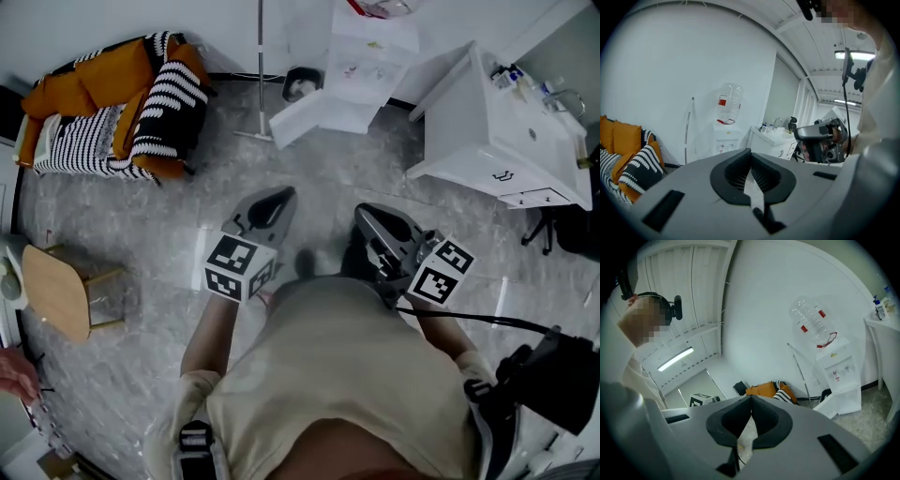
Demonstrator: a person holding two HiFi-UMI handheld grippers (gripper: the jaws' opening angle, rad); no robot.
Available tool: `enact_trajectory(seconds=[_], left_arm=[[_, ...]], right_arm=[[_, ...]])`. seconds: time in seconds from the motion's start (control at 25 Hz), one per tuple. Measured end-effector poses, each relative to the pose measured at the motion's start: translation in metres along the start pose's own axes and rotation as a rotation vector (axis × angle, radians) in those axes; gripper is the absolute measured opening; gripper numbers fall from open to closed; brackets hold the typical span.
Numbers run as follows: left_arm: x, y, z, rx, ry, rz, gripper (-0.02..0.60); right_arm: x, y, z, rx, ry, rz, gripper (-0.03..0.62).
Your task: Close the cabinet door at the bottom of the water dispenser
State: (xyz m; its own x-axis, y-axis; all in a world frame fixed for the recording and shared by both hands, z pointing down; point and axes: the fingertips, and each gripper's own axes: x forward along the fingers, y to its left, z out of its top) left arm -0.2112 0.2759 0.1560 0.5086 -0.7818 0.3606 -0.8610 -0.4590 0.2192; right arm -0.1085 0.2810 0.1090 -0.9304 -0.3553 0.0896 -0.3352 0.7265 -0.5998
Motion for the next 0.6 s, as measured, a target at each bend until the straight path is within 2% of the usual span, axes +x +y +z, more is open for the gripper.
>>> enact_trajectory(seconds=[0.2, 0.4, 0.6], left_arm=[[0.033, -0.018, 0.028, -0.030, -0.027, -0.049, -0.008], [0.078, -0.033, 0.039, -0.002, 0.030, -0.063, -0.008], [0.130, -0.061, 0.056, 0.001, 0.035, -0.092, -0.008]], right_arm=[[-0.016, -0.034, 0.014, 0.022, -0.014, 0.002, 0.014], [-0.028, -0.069, 0.031, 0.035, -0.018, 0.014, 0.014], [-0.051, -0.114, 0.054, 0.063, -0.027, 0.003, 0.014]])
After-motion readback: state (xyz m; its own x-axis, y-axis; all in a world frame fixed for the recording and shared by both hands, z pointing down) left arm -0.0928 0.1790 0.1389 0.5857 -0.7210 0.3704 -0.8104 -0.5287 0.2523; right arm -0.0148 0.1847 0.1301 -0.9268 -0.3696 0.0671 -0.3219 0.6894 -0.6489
